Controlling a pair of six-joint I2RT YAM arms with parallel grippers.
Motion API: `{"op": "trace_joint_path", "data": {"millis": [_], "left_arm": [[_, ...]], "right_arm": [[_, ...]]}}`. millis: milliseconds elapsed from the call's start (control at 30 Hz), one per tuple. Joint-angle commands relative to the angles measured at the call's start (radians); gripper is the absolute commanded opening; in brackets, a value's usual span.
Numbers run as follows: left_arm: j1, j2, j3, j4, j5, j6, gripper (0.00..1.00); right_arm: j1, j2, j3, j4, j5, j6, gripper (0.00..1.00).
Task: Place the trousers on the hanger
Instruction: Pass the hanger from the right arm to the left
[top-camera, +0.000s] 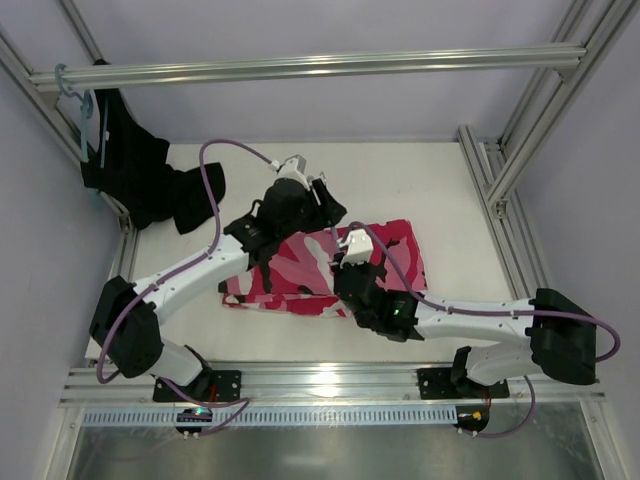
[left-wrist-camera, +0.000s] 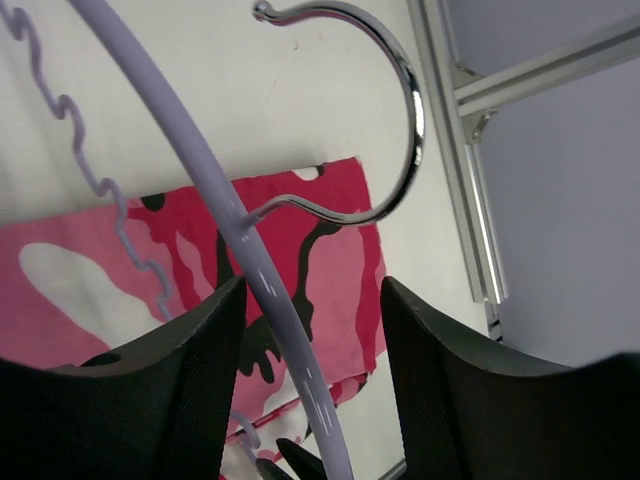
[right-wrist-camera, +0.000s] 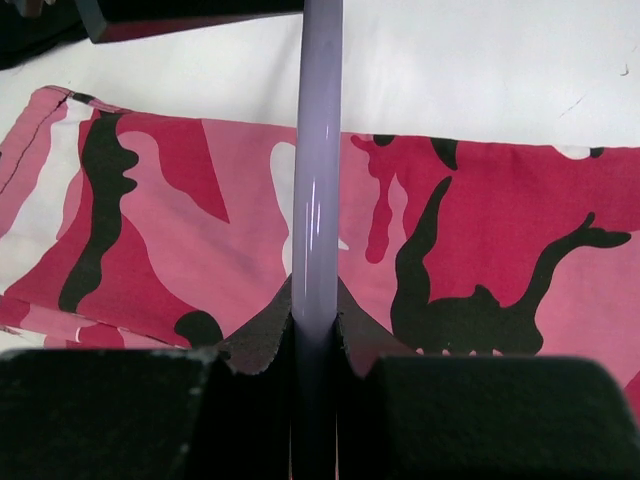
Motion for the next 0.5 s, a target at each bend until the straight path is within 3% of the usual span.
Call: {"op": "trace_joint_path", "data": {"millis": [0,467], "left_arm": [[-0.004,-0.010,0.032,-0.091,-0.110,0.044,0.56],[-0.003,0.007,-0.048,-0.165,-0.164,0.100,0.47]], "right_arm": [[0.053,0.020,0.022,0.104,0.156,0.077,0.04],[0.130,0.184,0.099,-0.068,0.202,0.327,0.06]]}}
